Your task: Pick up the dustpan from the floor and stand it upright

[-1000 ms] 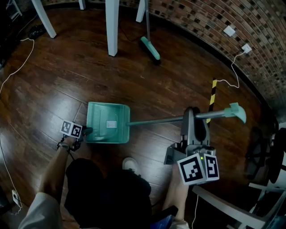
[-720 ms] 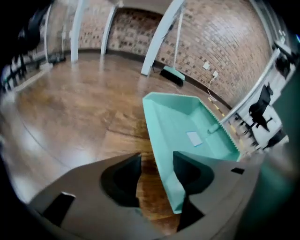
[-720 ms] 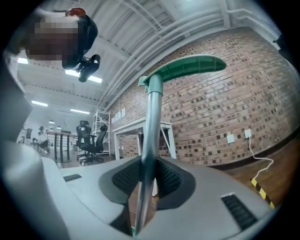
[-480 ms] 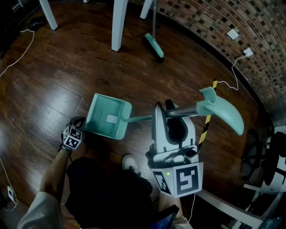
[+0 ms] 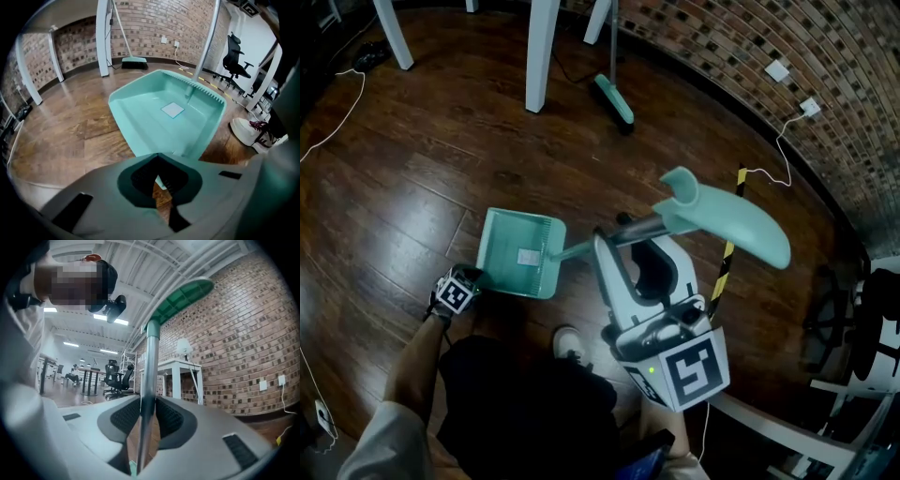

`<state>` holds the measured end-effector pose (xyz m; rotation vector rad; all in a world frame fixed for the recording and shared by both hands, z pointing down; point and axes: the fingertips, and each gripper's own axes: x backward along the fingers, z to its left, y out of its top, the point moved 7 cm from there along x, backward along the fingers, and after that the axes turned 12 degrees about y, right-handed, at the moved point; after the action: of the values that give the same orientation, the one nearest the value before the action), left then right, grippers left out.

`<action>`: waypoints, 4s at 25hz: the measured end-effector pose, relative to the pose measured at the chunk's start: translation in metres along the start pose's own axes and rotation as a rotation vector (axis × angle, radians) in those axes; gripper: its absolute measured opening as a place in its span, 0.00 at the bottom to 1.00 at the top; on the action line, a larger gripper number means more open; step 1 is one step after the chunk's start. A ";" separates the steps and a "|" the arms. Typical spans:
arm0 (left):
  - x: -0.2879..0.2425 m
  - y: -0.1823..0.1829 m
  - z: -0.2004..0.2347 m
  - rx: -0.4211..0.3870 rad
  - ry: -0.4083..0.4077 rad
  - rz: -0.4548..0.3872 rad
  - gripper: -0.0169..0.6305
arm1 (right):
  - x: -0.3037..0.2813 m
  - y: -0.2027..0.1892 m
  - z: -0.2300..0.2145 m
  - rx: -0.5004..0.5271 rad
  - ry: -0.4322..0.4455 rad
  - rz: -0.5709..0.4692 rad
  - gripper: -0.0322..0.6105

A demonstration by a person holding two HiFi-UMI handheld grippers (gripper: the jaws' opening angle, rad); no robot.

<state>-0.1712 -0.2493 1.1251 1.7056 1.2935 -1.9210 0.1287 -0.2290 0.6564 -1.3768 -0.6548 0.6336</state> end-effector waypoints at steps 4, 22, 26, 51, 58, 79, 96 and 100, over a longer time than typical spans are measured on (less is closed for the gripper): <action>-0.005 -0.010 -0.006 0.074 -0.010 -0.016 0.04 | 0.013 -0.009 0.010 0.032 0.053 0.086 0.30; 0.225 0.137 -0.012 0.162 0.117 -0.411 0.04 | 0.047 0.089 -0.002 -0.004 -0.240 0.230 0.03; 0.341 0.194 -0.019 0.194 0.118 -0.542 0.04 | 0.063 0.179 -0.018 0.015 -0.293 0.237 0.03; 0.932 0.409 -0.061 0.037 0.254 -1.162 0.04 | 0.149 0.597 0.073 0.028 -0.423 0.100 0.03; 0.952 0.410 -0.074 0.019 0.285 -1.201 0.04 | 0.154 0.606 0.089 0.034 -0.413 0.026 0.03; 0.997 0.272 -0.182 0.068 0.239 -1.130 0.04 | 0.268 0.598 0.224 -0.005 -0.489 0.055 0.03; 1.098 0.059 -0.426 0.061 0.312 -1.088 0.04 | 0.533 0.598 0.445 -0.092 -0.476 0.070 0.02; 1.114 0.041 -0.446 0.055 0.313 -1.087 0.04 | 0.546 0.610 0.469 -0.093 -0.473 0.057 0.02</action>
<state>-0.1535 0.4488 0.1481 1.4614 2.7051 -2.1882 0.1319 0.5422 0.1136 -1.3434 -1.0335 0.9998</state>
